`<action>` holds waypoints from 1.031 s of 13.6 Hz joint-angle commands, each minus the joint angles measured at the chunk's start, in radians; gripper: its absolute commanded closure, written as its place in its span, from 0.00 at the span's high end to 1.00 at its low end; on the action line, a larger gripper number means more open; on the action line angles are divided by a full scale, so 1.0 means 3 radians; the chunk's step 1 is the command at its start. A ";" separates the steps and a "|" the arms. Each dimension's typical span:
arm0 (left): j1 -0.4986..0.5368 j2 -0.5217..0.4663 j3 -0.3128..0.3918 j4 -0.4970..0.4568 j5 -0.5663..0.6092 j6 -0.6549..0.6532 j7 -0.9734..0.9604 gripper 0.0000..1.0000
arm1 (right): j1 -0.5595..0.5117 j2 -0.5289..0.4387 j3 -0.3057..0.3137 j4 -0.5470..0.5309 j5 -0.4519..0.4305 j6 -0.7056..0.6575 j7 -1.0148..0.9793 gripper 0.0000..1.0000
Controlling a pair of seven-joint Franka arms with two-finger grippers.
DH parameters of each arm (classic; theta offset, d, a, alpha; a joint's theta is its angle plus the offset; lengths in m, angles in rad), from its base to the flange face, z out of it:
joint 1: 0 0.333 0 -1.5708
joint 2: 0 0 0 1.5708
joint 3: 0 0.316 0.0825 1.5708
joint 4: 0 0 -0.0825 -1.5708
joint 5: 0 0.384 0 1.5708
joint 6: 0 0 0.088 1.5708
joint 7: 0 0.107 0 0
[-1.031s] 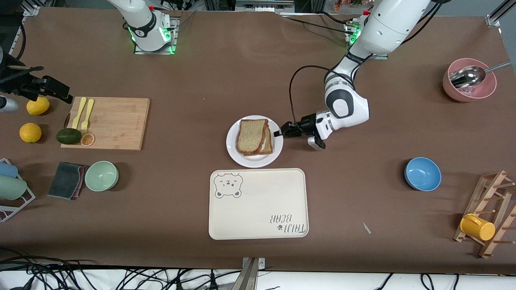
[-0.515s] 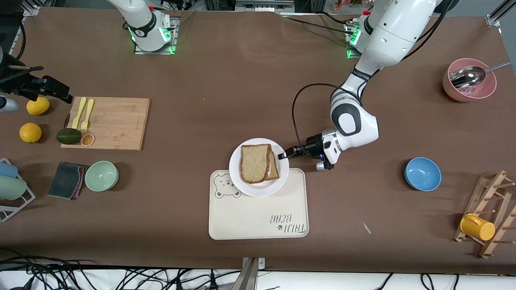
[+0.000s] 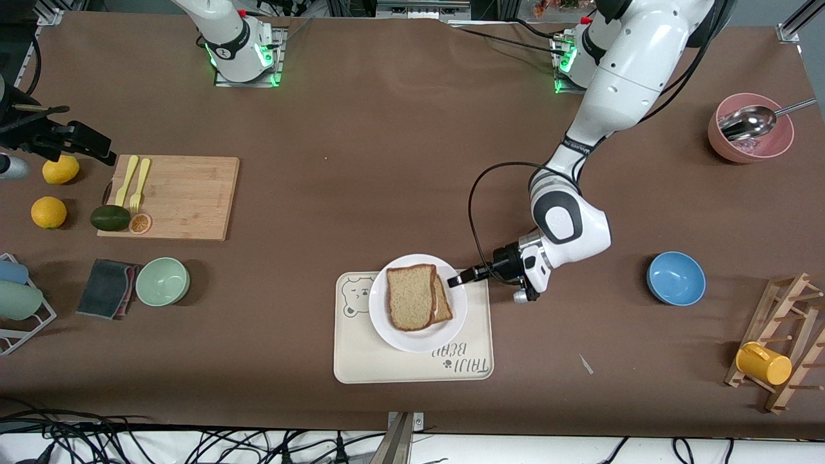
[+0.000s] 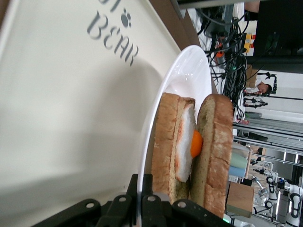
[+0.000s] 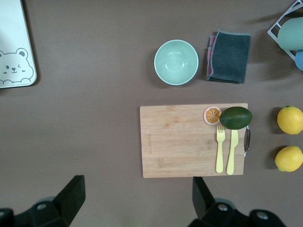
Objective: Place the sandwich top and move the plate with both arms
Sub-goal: 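Slide the white plate with the left gripper onto the bear tray, then hold the plate on the tray and release it with the left gripper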
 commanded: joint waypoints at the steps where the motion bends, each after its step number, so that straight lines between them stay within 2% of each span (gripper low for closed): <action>1: -0.0008 0.0237 0.0062 0.0382 0.0080 -0.0003 -0.0106 0.00 | -0.0008 0.0014 0.0006 0.0078 0.0048 -0.0066 0.0006 1.00; 5: -0.0039 0.0442 0.0169 0.0668 0.0085 -0.0003 -0.0193 0.00 | -0.0008 0.0014 0.0006 0.0078 0.0048 -0.0066 0.0006 1.00; 10: -0.0090 0.0590 0.0190 0.0817 0.0085 0.0104 -0.0198 0.00 | -0.0008 0.0014 0.0006 0.0078 0.0048 -0.0066 0.0006 1.00; 14: -0.0126 0.0590 0.0190 0.0807 0.0085 0.0120 -0.0193 0.00 | -0.0008 0.0009 0.0006 0.0078 0.0048 -0.0066 0.0006 1.00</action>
